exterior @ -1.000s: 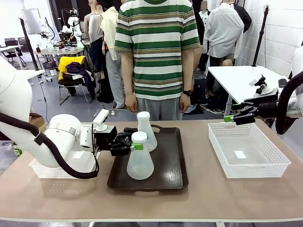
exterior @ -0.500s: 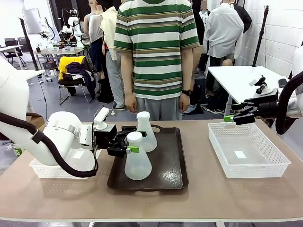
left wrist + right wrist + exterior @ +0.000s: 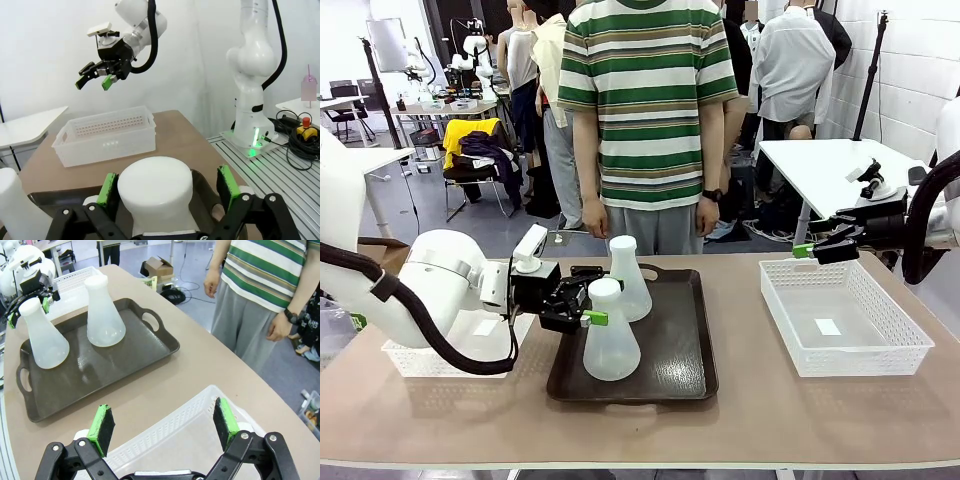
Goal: Prepare the laboratory tools.
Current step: Place the picked Big flask upright in the Handle tray as directed by the person.
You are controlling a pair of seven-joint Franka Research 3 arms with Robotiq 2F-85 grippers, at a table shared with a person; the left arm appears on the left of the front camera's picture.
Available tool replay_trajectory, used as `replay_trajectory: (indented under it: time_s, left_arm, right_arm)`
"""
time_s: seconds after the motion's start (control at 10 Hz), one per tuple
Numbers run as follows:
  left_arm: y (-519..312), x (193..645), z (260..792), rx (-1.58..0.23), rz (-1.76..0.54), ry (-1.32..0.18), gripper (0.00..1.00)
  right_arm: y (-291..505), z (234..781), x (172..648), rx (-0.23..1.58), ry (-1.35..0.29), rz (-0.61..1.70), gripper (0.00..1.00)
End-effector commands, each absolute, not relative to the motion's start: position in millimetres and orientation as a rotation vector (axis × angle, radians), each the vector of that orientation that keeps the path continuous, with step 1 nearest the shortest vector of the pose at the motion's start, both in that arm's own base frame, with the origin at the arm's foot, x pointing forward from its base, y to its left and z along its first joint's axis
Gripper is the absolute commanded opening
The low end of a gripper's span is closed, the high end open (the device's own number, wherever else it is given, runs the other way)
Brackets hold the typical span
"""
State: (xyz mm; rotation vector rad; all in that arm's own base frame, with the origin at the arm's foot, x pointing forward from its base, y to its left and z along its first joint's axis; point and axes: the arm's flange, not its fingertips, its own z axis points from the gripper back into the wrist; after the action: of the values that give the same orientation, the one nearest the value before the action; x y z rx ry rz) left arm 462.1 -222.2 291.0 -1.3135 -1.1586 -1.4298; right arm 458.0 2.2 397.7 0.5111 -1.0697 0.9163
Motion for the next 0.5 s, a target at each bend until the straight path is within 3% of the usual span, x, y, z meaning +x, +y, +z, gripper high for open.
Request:
replay_trajectory:
  time_s: [0.0,0.4]
  left_arm:
    - [-220.5,461.0,292.8,-1.311,-1.408,-1.137,1.0]
    - [-222.2,462.1,291.0,-1.314,-1.43,-1.159,1.0]
  right_arm:
    - [2.4,397.4,458.0,0.498,-1.064,0.917,1.0]
    - [2.4,397.4,458.0,0.498,-1.064,0.917,1.0]
